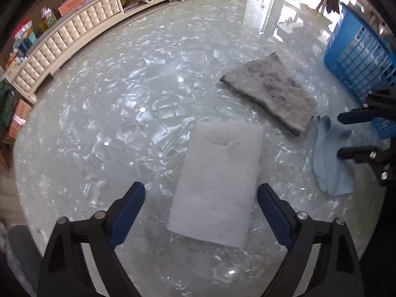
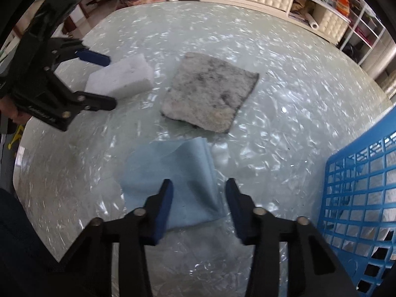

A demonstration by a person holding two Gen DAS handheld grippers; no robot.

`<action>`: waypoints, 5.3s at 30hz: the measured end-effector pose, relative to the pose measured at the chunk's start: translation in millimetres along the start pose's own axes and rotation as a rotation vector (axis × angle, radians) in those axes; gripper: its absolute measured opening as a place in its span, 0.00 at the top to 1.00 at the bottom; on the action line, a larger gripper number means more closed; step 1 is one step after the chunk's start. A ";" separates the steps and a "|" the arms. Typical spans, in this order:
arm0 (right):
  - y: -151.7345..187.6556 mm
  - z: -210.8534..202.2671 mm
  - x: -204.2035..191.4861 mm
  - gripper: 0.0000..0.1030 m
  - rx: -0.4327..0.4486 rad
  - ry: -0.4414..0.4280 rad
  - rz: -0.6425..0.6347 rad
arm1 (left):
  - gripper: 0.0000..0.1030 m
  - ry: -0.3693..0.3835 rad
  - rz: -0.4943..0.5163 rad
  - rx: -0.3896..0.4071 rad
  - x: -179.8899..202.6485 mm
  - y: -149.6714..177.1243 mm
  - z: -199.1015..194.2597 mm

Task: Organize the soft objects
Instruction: 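Grasp the white foam pad with the left tool while the right tool grasps the light blue cloth, then lift the foam pad with the left tool while the right tool lifts the blue cloth, then release the blue cloth into the basket with the right tool while the left tool holds the foam pad, then lower the foam pad into the basket and open the left tool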

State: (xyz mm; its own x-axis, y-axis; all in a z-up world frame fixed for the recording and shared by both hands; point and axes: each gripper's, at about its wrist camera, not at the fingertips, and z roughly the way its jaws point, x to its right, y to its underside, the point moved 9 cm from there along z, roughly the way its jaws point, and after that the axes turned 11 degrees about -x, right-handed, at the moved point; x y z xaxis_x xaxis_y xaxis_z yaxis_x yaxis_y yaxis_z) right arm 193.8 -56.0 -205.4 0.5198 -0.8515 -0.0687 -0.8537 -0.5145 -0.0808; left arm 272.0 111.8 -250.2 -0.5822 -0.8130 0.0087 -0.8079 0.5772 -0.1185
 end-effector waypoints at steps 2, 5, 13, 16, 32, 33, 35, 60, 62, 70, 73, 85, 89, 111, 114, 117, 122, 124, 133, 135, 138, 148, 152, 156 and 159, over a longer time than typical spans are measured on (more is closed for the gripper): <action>-1.3 0.8 -1.8 0.66 0.006 0.001 -0.007 | 0.32 0.002 -0.002 0.008 4.2 -0.4 -2.1; -6.9 5.1 -1.6 0.79 0.000 -0.015 0.021 | 0.48 0.009 0.002 0.022 11.9 -1.3 -6.2; 1.9 -5.5 6.0 0.94 -0.022 -0.070 0.066 | 0.55 0.023 -0.007 0.009 23.9 9.8 -12.8; 6.4 -16.9 6.0 0.96 -0.006 -0.069 0.059 | 0.55 0.001 -0.004 0.005 28.2 16.1 -26.6; 34.1 -105.9 -6.6 0.96 0.134 -0.060 0.014 | 0.55 0.014 -0.091 0.118 74.9 38.5 -134.8; 37.1 -112.4 -5.5 0.96 0.144 -0.059 0.017 | 0.55 0.017 -0.096 0.129 78.6 39.6 -139.5; 41.8 -120.5 -3.2 0.96 0.160 -0.054 0.018 | 0.55 0.023 -0.106 0.145 85.4 41.5 -148.4; 101.2 -204.9 43.0 0.96 0.341 -0.019 0.069 | 0.54 -0.035 0.018 0.264 187.6 -6.3 -211.4; 107.8 -207.6 50.8 0.96 0.349 -0.016 0.080 | 0.54 -0.036 0.022 0.271 192.9 -11.7 -212.3; 122.9 -209.8 73.5 0.96 0.354 -0.044 0.128 | 0.54 -0.031 0.055 0.270 220.6 -33.4 -207.6; 129.4 -211.1 84.4 0.96 0.355 -0.054 0.150 | 0.53 -0.019 0.077 0.264 232.9 -43.0 -204.8; 154.9 -165.3 118.3 0.96 0.208 -0.137 0.242 | 0.53 0.006 0.125 0.216 264.5 -75.8 -180.3; 160.7 -151.1 116.6 0.96 0.144 -0.125 0.224 | 0.53 0.012 0.136 0.198 271.8 -81.3 -172.6; 184.0 -134.2 121.8 0.60 0.011 -0.050 0.190 | 0.53 0.029 0.162 0.170 289.0 -95.0 -157.0; 183.2 -138.4 123.4 0.53 0.023 -0.031 0.190 | 0.53 0.025 0.163 0.173 289.5 -91.5 -159.4; 183.7 -143.3 124.5 0.28 0.038 -0.022 0.197 | 0.53 0.021 0.160 0.179 288.7 -88.9 -162.1; 178.2 -155.6 125.4 0.13 0.090 -0.012 0.199 | 0.53 0.013 0.158 0.188 288.5 -87.1 -167.2; 173.3 -155.2 130.2 0.09 0.103 0.007 0.197 | 0.53 0.008 0.162 0.189 288.6 -87.4 -168.2; 165.1 -160.2 144.3 0.01 0.162 0.043 0.201 | 0.53 0.006 0.163 0.192 287.9 -96.2 -166.4; 163.3 -160.4 149.0 0.01 0.176 0.047 0.211 | 0.53 0.008 0.166 0.190 288.5 -99.4 -164.3; 160.4 -160.4 156.3 0.01 0.193 0.042 0.224 | 0.53 0.006 0.179 0.188 288.3 -106.1 -159.1; 156.4 -146.7 178.5 0.01 0.207 0.067 0.276 | 0.53 -0.015 0.207 0.151 282.1 -142.1 -131.9; 154.3 -139.5 185.6 0.01 0.206 0.055 0.301 | 0.51 -0.014 0.235 0.143 280.3 -156.3 -122.8; 152.7 -138.3 189.8 0.01 0.217 0.055 0.319 | 0.51 -0.028 0.255 0.104 277.3 -165.6 -104.6; 152.0 -141.6 194.0 0.01 0.242 0.064 0.332 | 0.51 -0.027 0.269 0.087 278.6 -172.2 -92.5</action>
State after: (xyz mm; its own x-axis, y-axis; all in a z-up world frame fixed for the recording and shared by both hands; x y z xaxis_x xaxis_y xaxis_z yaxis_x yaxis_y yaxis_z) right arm 160.1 -313.7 -90.2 0.2082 -0.9756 -0.0693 -0.9381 -0.1792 -0.2964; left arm 240.5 -207.0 -135.5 -0.7711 -0.6338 -0.0611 -0.6130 0.7649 -0.1979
